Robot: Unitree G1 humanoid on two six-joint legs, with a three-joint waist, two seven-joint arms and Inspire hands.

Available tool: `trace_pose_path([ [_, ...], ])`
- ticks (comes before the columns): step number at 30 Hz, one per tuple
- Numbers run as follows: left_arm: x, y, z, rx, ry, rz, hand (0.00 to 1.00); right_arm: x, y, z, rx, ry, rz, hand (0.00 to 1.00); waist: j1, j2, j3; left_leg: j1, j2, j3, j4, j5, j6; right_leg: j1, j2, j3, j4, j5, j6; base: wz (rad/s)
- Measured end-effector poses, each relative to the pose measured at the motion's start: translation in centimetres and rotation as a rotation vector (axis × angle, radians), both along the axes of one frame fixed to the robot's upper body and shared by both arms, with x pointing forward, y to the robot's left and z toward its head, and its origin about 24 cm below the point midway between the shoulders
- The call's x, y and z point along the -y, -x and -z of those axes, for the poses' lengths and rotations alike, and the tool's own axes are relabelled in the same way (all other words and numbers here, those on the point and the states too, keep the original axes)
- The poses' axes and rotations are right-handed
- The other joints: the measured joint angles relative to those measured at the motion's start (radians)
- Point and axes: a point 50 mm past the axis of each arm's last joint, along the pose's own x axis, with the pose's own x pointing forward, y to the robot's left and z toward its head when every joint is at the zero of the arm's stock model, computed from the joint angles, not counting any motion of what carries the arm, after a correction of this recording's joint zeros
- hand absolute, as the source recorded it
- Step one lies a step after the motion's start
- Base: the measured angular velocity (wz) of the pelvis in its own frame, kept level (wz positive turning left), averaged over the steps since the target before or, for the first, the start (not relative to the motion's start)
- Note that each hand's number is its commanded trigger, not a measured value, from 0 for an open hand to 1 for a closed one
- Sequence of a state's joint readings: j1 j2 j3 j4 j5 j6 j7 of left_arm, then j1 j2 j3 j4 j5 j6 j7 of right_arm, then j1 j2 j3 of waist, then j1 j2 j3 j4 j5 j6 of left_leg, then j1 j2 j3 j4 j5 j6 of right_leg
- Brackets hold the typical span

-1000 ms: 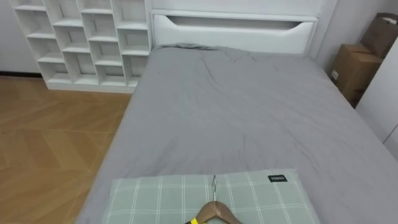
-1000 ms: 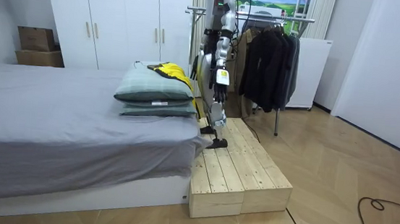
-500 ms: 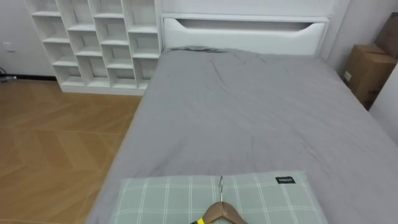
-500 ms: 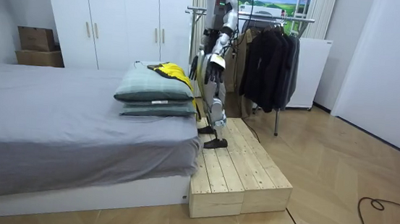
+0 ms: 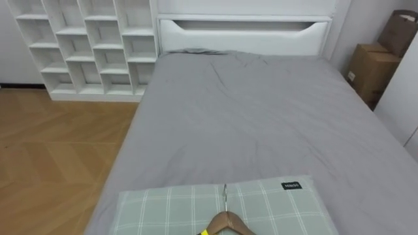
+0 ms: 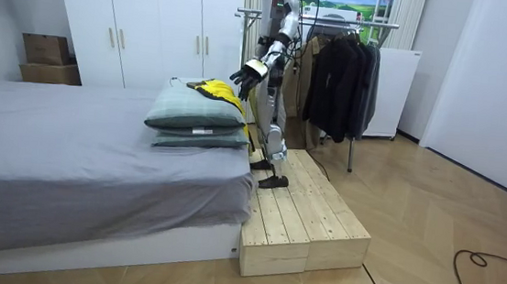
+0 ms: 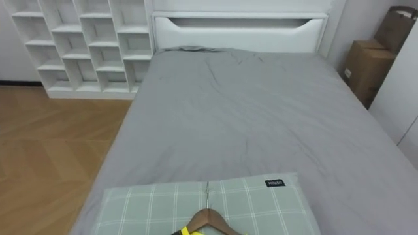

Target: Hang clothes

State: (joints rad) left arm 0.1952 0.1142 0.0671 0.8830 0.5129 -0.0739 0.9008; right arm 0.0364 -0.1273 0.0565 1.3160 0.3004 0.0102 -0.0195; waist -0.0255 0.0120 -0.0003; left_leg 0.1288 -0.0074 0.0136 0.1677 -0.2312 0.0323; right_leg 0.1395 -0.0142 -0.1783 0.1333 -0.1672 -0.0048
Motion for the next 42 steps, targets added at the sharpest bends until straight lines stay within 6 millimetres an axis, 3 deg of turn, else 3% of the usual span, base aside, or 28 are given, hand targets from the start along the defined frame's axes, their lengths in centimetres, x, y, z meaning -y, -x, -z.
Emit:
trace_pose_path([
  [12,-0.1,-3.3,-2.3,0.124,-0.075,0.158,0.0,0.6,-0.2,-0.2,0.017,0.01,-0.054,0.0,-0.012,0.009,-0.004,0.002,-0.001,0.002,0.004,0.001,0.001,0.003,-0.002,0.001,0.001,0.0,0.0,0.0],
  [22,1.2,-4.6,-2.6,0.138,-0.018,0.282,0.0,0.6,-0.6,-0.3,0.046,0.002,-0.058,0.0,-0.036,0.01,0.0037,0.002,0.001,0.01,-0.001,0.001,0.001,0.001,0.0,0.008,0.002,0.0,0.0,-0.01],
  [31,1.7,-5.5,-3.1,0.147,0.002,0.359,0.0,0.9,-0.8,-0.4,0.066,-0.014,-0.069,0.0,-0.044,0.011,0.006,0.001,0.001,0.015,-0.004,0.001,0.001,-0.006,0.001,0.012,0.001,0.0,0.0,0.0],
  [42,4.2,-7.6,-4.6,0.193,0.001,0.555,0.0,0.9,-0.7,-0.4,0.059,-0.029,-0.079,0.0,-0.052,0.005,0.0075,0.006,0.001,0.025,-0.003,0.001,0.001,-0.006,0.001,0.032,0.001,0.0,0.0,-0.03],
])
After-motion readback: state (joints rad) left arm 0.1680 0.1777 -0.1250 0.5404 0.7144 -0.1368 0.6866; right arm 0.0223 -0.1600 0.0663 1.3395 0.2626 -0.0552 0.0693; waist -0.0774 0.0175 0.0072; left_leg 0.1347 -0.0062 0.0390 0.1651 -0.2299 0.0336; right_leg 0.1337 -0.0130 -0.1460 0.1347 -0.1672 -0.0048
